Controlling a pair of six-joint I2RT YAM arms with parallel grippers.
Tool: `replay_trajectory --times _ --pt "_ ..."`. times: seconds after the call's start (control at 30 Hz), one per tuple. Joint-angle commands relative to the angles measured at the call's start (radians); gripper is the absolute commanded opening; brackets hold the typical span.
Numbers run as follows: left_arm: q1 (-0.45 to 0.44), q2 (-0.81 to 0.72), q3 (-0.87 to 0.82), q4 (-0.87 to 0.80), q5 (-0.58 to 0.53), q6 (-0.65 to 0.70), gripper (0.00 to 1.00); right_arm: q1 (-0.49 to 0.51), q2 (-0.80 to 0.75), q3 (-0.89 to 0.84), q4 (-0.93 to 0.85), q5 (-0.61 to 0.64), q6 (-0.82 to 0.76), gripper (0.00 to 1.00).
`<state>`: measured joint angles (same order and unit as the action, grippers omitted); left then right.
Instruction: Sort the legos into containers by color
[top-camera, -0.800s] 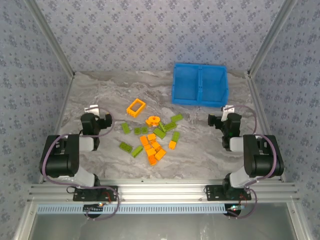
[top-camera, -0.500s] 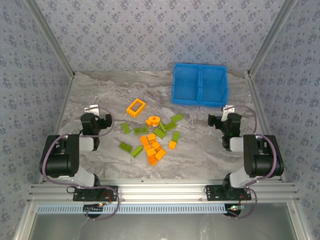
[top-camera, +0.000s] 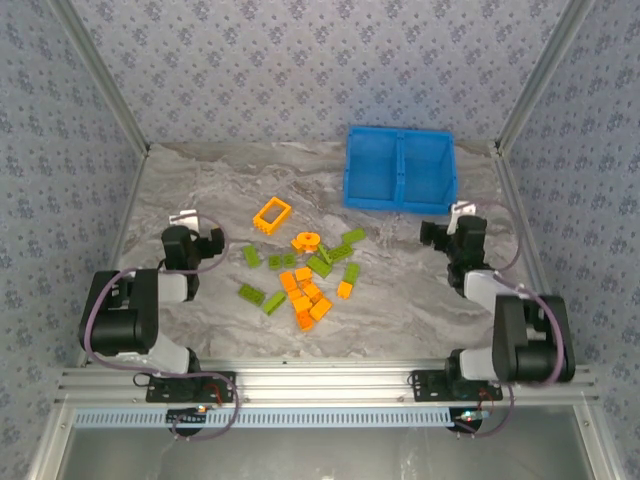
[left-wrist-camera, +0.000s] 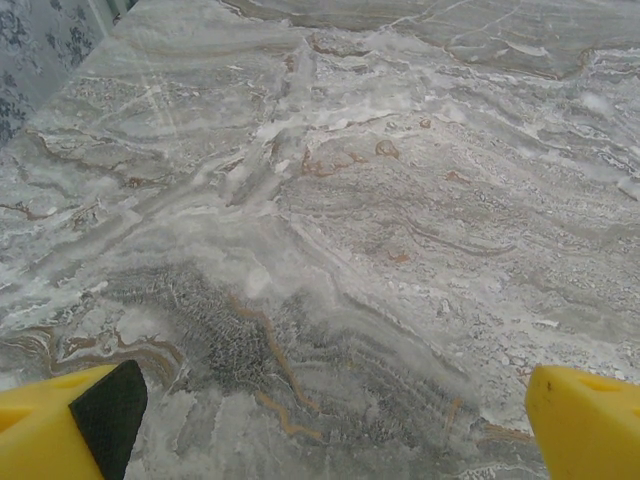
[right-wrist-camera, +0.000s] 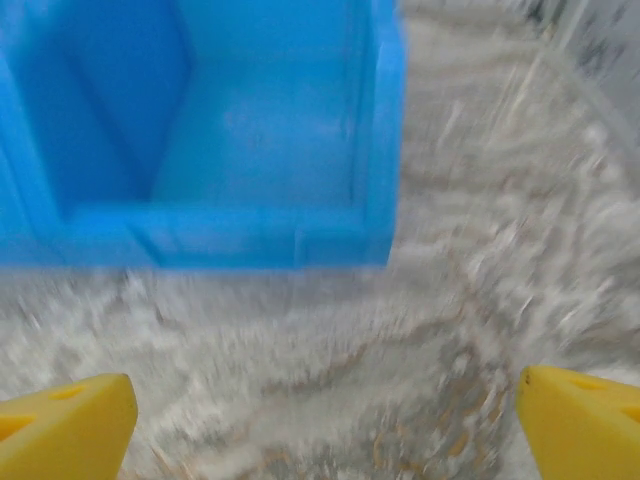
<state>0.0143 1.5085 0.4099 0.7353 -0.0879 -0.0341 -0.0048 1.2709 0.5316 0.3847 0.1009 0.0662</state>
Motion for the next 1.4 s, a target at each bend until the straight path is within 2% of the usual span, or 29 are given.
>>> replay_trajectory --times 0.0,0.1,0.17,0.23,0.3,0.37,0.43,0.57,0.73,0.83,0.93,1.03,1.2,1.37 --pt "-0.019 -0.110 0.019 -0.075 -0.040 0.000 0.99 0.019 -0.130 0.117 -0.352 0.101 0.189 0.98" --pt "-0.036 -0.221 0.031 -0.198 -0.071 -0.017 0.99 0.025 -0.149 0.250 -0.655 0.061 0.363 1.00" --pt "-0.055 -0.309 0.069 -0.336 -0.067 -0.037 0.99 0.034 -0.120 0.339 -0.800 -0.050 0.394 1.00" --pt "-0.081 -0.388 0.112 -0.451 -0.023 -0.061 0.99 0.066 -0.081 0.404 -0.883 -0.137 0.397 1.00" --pt "-0.116 -0.450 0.169 -0.565 0.042 -0.106 0.99 0.126 -0.043 0.453 -0.941 -0.162 0.399 1.00" --pt "-0.180 -0.497 0.256 -0.714 0.098 -0.131 0.99 0.196 0.016 0.509 -1.007 -0.163 0.416 1.00" --pt "-0.268 -0.520 0.353 -0.863 0.097 -0.131 0.99 0.275 0.073 0.546 -1.039 -0.168 0.430 1.00" --pt "-0.420 -0.522 0.573 -1.177 0.196 0.001 0.99 0.438 0.171 0.572 -1.055 -0.126 0.471 1.00" --pt "-0.495 -0.499 0.748 -1.509 0.394 0.214 0.99 0.575 0.256 0.528 -1.005 -0.142 0.552 1.00" --pt "-0.512 -0.516 0.732 -1.554 0.422 0.307 0.99 0.681 0.313 0.526 -0.996 -0.112 0.610 1.00" --pt "-0.515 -0.541 0.654 -1.512 0.416 0.363 0.99 0.753 0.368 0.520 -1.006 -0.056 0.673 1.00" --pt "-0.516 -0.559 0.571 -1.438 0.409 0.367 0.99 0.801 0.398 0.514 -1.038 0.017 0.729 1.00" --pt "-0.517 -0.562 0.495 -1.372 0.416 0.383 0.99 0.880 0.458 0.533 -1.034 0.051 0.776 0.99" --pt "-0.524 -0.582 0.479 -1.349 0.453 0.379 0.99 0.879 0.488 0.521 -0.990 0.060 0.820 0.76"
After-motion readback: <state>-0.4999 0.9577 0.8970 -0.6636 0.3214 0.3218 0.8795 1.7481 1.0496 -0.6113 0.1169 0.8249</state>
